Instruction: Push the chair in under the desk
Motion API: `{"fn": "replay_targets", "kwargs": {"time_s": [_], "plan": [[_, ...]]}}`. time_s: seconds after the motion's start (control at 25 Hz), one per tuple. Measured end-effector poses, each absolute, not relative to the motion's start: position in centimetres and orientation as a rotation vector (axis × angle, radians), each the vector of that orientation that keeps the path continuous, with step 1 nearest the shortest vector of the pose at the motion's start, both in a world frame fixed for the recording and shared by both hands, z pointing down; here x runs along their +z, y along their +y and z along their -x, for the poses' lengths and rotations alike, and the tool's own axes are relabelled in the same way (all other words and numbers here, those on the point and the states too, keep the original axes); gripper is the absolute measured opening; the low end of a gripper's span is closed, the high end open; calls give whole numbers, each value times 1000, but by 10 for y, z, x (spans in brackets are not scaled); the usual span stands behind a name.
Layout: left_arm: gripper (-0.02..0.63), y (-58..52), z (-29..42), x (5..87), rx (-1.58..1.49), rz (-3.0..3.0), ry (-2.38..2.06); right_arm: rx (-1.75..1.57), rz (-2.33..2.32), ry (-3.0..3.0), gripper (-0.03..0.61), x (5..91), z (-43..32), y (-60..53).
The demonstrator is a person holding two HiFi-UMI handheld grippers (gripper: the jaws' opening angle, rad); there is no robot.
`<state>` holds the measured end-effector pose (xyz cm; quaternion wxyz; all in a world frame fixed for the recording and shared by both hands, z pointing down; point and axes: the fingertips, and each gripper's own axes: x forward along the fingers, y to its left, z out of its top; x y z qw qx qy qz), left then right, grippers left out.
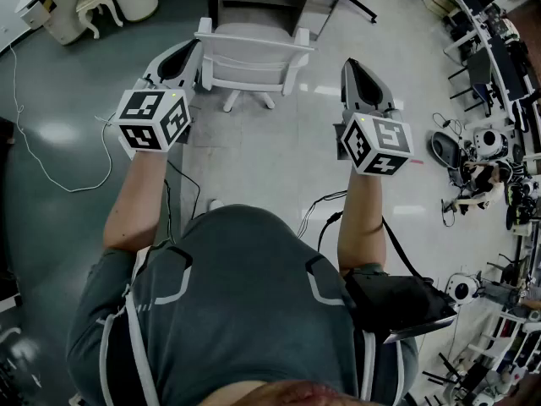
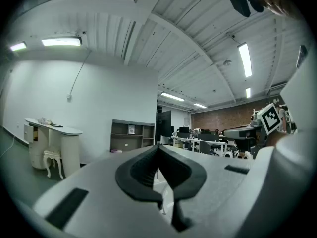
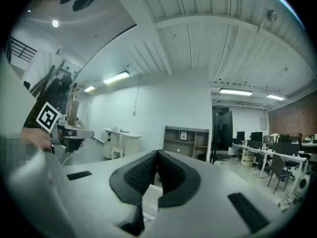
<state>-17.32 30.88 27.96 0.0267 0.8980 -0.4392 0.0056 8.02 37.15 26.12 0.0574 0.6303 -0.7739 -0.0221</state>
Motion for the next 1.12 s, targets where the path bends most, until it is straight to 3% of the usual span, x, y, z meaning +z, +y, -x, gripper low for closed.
{"fn": "replay_targets", "kwargs": {"time_s": [1.12], "plan": [[11, 270, 225, 318, 112, -2837, -1237, -63, -1906, -2241, 29, 289, -24, 352]]}}
